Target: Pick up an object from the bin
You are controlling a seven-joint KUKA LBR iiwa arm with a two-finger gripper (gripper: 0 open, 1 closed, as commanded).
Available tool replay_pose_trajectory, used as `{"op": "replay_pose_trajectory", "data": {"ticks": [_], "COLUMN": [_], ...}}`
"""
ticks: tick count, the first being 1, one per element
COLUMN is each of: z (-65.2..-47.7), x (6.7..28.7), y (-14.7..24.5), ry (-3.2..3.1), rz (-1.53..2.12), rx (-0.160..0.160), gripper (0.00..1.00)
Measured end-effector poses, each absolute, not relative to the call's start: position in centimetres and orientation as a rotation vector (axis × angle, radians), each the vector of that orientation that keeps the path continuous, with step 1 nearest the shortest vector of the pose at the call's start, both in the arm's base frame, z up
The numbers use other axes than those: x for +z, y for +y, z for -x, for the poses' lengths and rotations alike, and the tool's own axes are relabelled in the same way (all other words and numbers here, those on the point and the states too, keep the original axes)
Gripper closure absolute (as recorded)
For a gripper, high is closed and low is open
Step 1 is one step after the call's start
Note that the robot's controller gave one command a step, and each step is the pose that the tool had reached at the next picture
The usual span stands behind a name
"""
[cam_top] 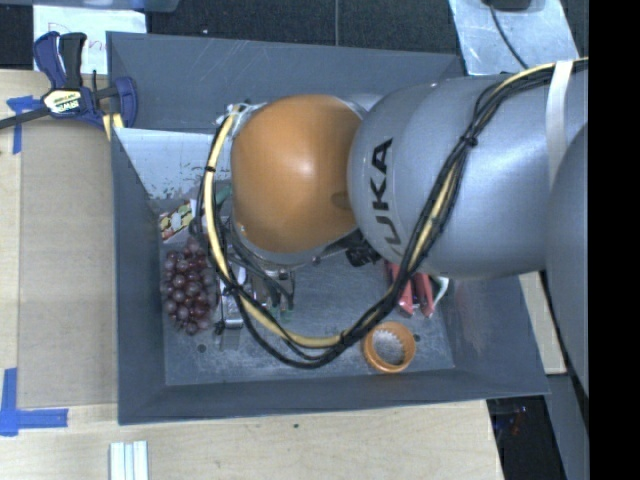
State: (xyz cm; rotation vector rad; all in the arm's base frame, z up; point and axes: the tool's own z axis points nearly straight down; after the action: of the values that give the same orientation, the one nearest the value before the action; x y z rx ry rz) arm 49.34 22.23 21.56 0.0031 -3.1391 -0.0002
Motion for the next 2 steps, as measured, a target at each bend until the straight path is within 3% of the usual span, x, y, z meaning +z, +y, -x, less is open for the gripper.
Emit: {"op": "replay_pose_trajectory", "data": {"ticks": [1,2], "z": [-49.5,-55.7], "x": [21.8,15.9], "y": [22.2,24.4], "ry": [-3.144,-3.150], "rz": [0.001,-0.091], "rx": [-0.002,-0.006], "gripper": [0.00,0.00]}}
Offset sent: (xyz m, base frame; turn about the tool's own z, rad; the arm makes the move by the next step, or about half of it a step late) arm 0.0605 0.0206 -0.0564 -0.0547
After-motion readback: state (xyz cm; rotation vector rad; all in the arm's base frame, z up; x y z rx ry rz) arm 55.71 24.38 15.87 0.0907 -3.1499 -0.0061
